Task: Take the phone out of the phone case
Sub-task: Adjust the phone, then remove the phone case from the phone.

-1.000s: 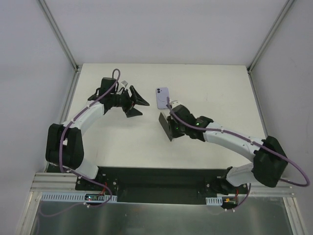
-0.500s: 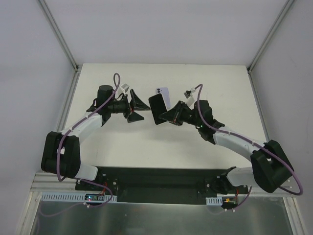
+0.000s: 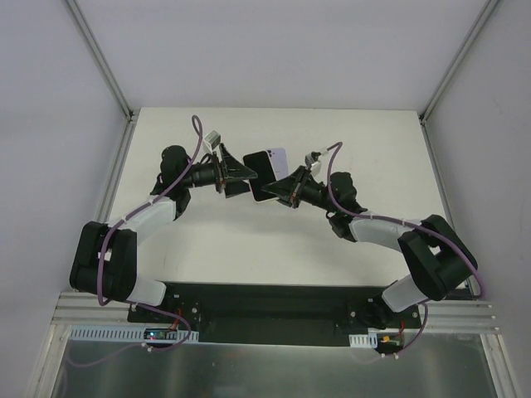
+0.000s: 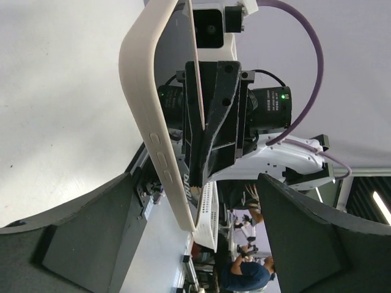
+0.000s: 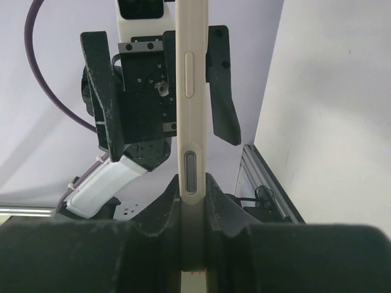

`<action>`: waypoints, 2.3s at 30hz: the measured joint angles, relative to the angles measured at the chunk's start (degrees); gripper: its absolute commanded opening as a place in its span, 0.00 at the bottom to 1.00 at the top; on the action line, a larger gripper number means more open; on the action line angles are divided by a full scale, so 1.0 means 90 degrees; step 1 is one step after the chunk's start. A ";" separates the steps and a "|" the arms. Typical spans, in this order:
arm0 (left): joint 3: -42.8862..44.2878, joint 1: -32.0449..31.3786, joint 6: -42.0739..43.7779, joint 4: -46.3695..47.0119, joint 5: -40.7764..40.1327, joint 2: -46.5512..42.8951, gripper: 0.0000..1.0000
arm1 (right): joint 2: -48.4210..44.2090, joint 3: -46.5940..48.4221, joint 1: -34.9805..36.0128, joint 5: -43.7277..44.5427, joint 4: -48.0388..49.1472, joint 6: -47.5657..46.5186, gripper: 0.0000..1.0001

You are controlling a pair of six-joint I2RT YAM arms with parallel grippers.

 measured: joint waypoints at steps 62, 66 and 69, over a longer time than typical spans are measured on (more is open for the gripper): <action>0.0459 -0.0100 -0.0299 -0.0158 -0.0044 0.0391 0.00 | -0.2722 0.1428 0.0464 0.2259 -0.7125 -0.4279 0.83; 0.0469 -0.0100 -0.0277 -0.0253 -0.0044 0.0389 0.00 | -0.2652 0.1557 0.0483 0.2259 -0.7096 -0.4320 0.82; 0.0505 -0.0100 -0.0253 -0.0284 -0.0046 0.0386 0.00 | -0.2518 0.1647 0.0491 0.2263 -0.7079 -0.4337 0.82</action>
